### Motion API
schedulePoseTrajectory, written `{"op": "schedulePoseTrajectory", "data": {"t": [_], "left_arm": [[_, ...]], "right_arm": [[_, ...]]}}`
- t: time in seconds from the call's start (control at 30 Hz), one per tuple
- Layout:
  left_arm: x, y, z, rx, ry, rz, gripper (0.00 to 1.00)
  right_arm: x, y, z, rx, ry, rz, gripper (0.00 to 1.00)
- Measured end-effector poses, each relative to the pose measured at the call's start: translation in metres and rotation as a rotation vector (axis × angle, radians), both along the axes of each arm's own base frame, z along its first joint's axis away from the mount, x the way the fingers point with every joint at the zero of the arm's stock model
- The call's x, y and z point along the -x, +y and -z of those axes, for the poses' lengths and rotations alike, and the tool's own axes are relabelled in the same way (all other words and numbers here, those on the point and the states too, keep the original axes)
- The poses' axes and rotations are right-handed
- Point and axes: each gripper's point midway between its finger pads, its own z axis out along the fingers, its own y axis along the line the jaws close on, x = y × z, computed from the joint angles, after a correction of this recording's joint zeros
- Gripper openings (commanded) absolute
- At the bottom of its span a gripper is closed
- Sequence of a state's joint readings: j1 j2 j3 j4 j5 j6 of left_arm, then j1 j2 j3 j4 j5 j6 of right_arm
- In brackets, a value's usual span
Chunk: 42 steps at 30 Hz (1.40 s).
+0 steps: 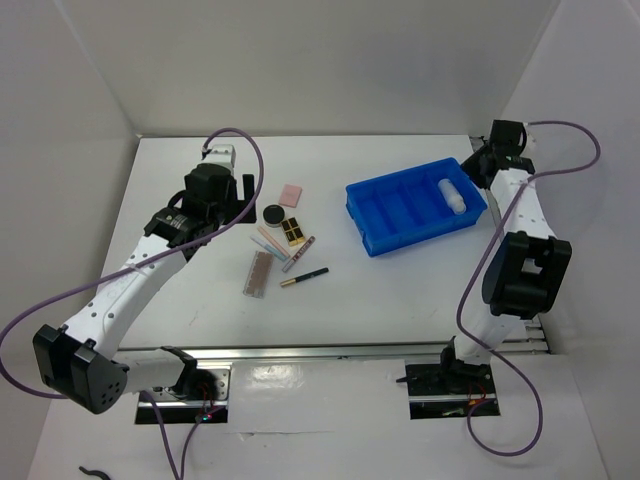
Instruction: Organize the makeup
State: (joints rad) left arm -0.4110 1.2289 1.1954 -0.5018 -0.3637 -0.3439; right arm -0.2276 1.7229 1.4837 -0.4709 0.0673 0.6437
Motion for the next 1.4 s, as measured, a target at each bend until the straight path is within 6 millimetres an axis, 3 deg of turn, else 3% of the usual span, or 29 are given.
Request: {"op": "schedulePoseTrajectory", "data": {"t": [0.1,0.2,0.47,0.6,1.0,1.27,1.4], "left_arm": [[0.0,0.0,0.0,0.001,0.001,0.002,1.0],[0.0,0.0,0.0,0.001,0.001,0.002,1.0],[0.0,0.0,0.0,0.001,0.0,0.002,1.0],[0.0,0.0,0.0,0.001,0.0,0.002,1.0],[0.0,0.0,0.001,0.001,0.001,0.002,1.0],[-0.002,-0.001,0.004,-0.005,0.01,0.002,1.0],[-0.002,-0.001,0.004,-0.005,0.012,0.002,1.0]], "right_arm": [[-0.006,0.01,-0.017,0.072,0.005,-0.036,0.37],[-0.002,0.019,-0.015,0.115,0.039,-0.06,0.35],[0.039,0.016,0.047,0.134,0.243,-0.055,0.32],[0.048,0.015,0.057,0.139,0.282,-0.048,0.34],[0.045,0.016,0.059,0.129,0.277,-0.041,0.34],[0.022,0.019,0.074,0.125,0.293,-0.051,0.34],[0.022,0.02,0.079,0.134,0.305,-0.05,0.39]]}}
